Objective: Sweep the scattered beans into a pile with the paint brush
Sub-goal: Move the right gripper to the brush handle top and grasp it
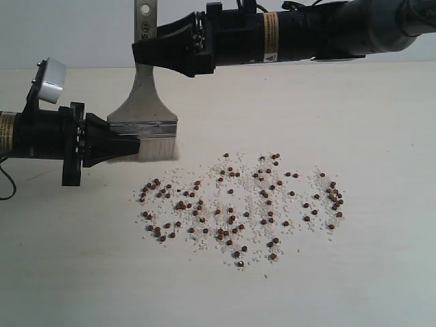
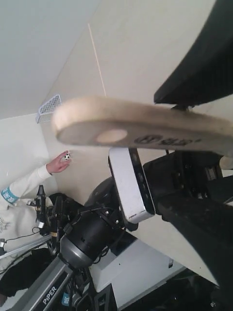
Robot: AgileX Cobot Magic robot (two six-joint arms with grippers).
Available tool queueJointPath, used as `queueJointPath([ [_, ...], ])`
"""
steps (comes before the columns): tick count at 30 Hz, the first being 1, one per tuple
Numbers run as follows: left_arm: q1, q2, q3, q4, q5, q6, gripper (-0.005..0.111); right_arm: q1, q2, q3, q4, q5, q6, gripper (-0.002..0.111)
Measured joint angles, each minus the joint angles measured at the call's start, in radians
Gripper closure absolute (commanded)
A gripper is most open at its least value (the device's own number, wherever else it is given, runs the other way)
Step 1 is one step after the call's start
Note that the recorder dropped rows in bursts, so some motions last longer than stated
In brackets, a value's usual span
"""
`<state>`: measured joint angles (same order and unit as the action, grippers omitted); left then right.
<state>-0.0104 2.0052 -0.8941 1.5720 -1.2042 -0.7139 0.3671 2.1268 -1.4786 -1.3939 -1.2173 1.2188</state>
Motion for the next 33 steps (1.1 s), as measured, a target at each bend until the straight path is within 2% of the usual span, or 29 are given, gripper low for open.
queueJointPath([
  [11, 0.0, 0.0, 0.0, -0.002, 0.0, 0.0, 0.107, 0.011, 0.0, 0.0, 0.102, -0.002, -0.03, 0.054],
  [20, 0.0, 0.0, 0.0, -0.002, 0.0, 0.0, 0.107, 0.057, 0.0, 0.0, 0.166, 0.026, -0.056, 0.054],
  [26, 0.0, 0.0, 0.0, -0.002, 0.0, 0.0, 0.107, 0.057, 0.0, 0.0, 0.172, 0.034, 0.003, 0.054],
  [33, 0.0, 0.0, 0.0, -0.002, 0.0, 0.0, 0.107, 0.057, 0.0, 0.0, 0.168, 0.046, -0.033, 0.054],
])
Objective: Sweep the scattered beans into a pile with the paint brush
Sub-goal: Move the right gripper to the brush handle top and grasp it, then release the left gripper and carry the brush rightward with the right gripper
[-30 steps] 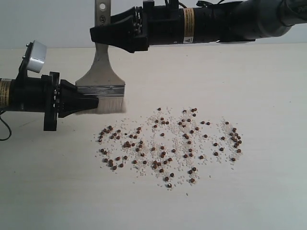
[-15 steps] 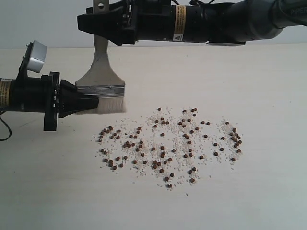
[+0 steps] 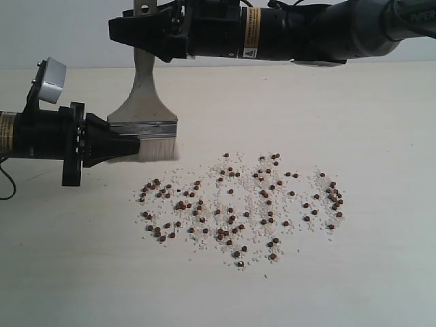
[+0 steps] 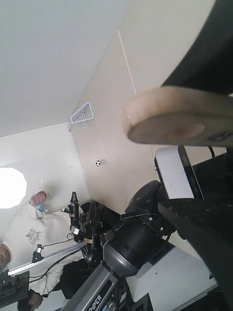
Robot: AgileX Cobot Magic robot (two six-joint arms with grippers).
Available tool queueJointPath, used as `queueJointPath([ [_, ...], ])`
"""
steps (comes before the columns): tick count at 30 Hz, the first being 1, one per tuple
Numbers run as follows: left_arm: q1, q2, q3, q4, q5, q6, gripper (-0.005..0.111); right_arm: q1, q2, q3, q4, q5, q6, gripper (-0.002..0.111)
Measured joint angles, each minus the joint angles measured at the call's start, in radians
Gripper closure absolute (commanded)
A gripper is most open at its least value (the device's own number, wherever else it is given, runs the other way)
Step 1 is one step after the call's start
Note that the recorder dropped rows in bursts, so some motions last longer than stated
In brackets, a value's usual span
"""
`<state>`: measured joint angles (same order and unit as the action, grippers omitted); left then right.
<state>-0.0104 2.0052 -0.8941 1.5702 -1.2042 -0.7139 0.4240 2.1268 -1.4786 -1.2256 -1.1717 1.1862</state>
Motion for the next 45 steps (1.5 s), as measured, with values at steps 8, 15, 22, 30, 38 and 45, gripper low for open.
queueJointPath([
  [8, 0.0, 0.0, 0.0, 0.0, 0.0, 0.0, 0.107, 0.0, 0.0, 0.0, 0.029, 0.019, -0.026, 0.08],
  [15, 0.0, 0.0, 0.0, 0.002, 0.004, 0.002, 0.107, 0.002, 0.0, 0.0, 0.028, 0.027, -0.034, 0.108],
  [22, 0.0, 0.0, 0.0, -0.003, 0.004, 0.002, 0.072, 0.002, 0.0, 0.0, 0.028, 0.021, -0.032, 0.108],
  [30, 0.0, 0.0, 0.0, -0.034, 0.002, -0.045, 0.061, -0.003, 0.003, 0.0, 0.036, 0.084, -0.001, 0.108],
  [38, 0.029, -0.048, -0.002, -0.007, -0.001, -0.17, 0.069, -0.148, -0.08, 0.054, 0.06, 0.179, 0.045, 0.108],
  [45, 0.048, -0.091, -0.002, 0.006, -0.001, -0.299, 0.107, -0.248, -0.264, 0.238, 0.087, 0.218, 0.023, 0.108],
])
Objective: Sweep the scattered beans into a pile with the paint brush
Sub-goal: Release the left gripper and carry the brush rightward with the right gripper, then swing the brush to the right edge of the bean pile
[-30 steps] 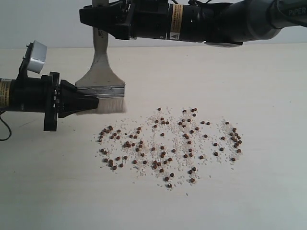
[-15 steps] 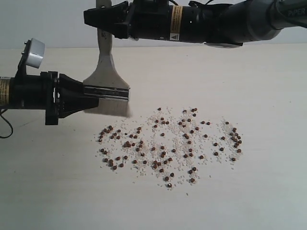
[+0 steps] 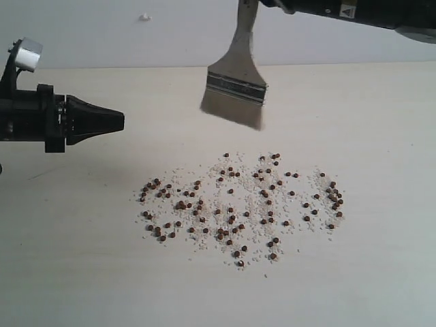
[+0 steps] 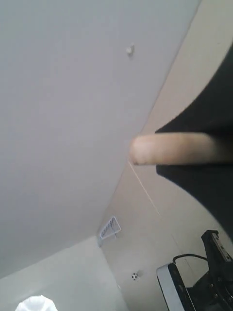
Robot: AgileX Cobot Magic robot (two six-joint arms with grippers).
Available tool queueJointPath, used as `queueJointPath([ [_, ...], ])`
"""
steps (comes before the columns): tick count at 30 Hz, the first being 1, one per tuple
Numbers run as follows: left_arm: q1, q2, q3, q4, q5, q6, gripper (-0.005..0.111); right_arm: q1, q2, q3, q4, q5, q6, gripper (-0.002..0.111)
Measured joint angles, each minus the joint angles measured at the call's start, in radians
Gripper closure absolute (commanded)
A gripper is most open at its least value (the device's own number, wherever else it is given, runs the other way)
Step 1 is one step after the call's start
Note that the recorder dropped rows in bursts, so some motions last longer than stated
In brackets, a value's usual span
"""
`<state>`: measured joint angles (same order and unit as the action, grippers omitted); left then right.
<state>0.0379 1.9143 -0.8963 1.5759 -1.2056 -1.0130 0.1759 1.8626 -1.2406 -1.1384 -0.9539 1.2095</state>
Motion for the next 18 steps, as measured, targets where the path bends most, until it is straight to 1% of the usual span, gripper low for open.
queueJointPath([
  [2, 0.0, -0.016, 0.0, 0.01, 0.0, -0.043, 0.107, -0.014, -0.05, 0.074, 0.054, 0.004, -0.048, 0.108],
  [5, 0.0, -0.056, 0.0, 0.025, 0.0, -0.114, 0.107, -0.029, -0.154, 0.193, 0.191, 0.017, -0.138, 0.108],
  [8, 0.0, -0.116, 0.022, 0.016, 0.0, -0.15, 0.107, -0.036, -0.276, 0.304, 0.293, 0.063, -0.218, 0.108],
  [11, 0.0, -0.194, 0.068, -0.028, 0.0, -0.175, 0.107, -0.039, -0.405, 0.404, 0.357, 0.154, -0.292, 0.108],
  [15, 0.0, -0.336, 0.177, -0.124, 0.0, -0.178, 0.107, -0.039, -0.581, 0.533, 0.437, 0.268, -0.375, 0.108],
  [18, 0.0, -0.447, 0.265, -0.186, -0.002, -0.167, 0.107, -0.039, -0.713, 0.607, 0.499, 0.326, -0.398, 0.108],
])
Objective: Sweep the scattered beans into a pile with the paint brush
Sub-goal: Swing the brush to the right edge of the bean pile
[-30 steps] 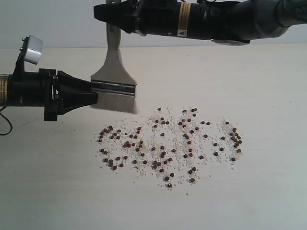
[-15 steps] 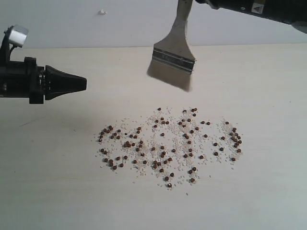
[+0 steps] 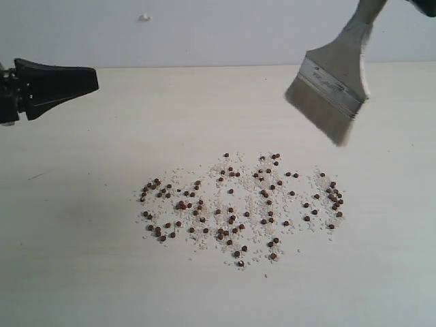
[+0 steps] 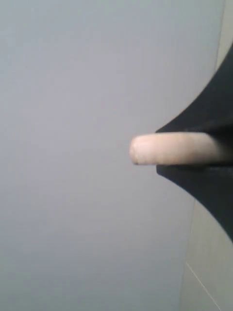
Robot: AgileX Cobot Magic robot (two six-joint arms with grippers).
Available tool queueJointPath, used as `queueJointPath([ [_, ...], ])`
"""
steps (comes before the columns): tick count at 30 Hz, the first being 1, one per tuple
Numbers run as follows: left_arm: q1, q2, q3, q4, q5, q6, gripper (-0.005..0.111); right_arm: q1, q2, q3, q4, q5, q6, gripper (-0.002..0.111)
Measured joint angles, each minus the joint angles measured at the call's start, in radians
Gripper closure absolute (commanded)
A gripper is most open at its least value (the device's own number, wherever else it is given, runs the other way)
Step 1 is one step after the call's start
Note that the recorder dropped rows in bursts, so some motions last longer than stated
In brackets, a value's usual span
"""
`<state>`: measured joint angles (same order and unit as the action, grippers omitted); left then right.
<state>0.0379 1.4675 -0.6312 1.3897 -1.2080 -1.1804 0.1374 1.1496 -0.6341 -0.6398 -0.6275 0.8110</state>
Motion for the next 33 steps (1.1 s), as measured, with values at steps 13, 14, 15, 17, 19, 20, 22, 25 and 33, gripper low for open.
queueJointPath([
  [13, 0.0, -0.484, 0.406, -0.181, 0.032, 0.083, 0.107, 0.0, -0.356, 0.06, 0.002, 0.362, 0.074, 0.108],
  [14, 0.0, -0.514, 0.432, -0.203, 0.043, 0.092, 0.107, 0.0, -0.373, 0.06, 0.002, 0.378, 0.077, 0.108],
  [15, 0.0, -0.553, 0.465, -0.232, 0.057, 0.102, 0.107, 0.0, -0.384, 0.06, 0.002, 0.396, 0.082, 0.108],
  [17, 0.0, -0.621, 0.521, -0.283, 0.082, 0.117, 0.107, 0.0, -0.399, 0.071, 0.002, 0.411, 0.087, 0.108],
  [19, 0.0, -0.695, 0.577, -0.323, 0.1, 0.126, 0.107, 0.0, -0.404, 0.099, 0.006, 0.409, 0.087, 0.108],
  [20, 0.0, -0.73, 0.599, -0.336, 0.109, 0.127, 0.107, 0.0, -0.404, 0.121, 0.012, 0.401, 0.081, 0.108],
  [22, 0.0, -0.797, 0.622, -0.346, 0.143, 0.13, 0.107, 0.0, -0.402, 0.17, 0.063, 0.359, 0.049, 0.108],
  [25, 0.0, -0.893, 0.625, -0.343, 0.256, 0.098, 0.107, 0.0, -0.402, 0.263, 0.271, 0.227, -0.103, 0.108],
  [33, 0.0, -1.1, 0.628, -0.339, 0.434, -0.005, 0.107, 0.0, -0.402, 0.447, 0.695, -0.001, -0.502, 0.108],
])
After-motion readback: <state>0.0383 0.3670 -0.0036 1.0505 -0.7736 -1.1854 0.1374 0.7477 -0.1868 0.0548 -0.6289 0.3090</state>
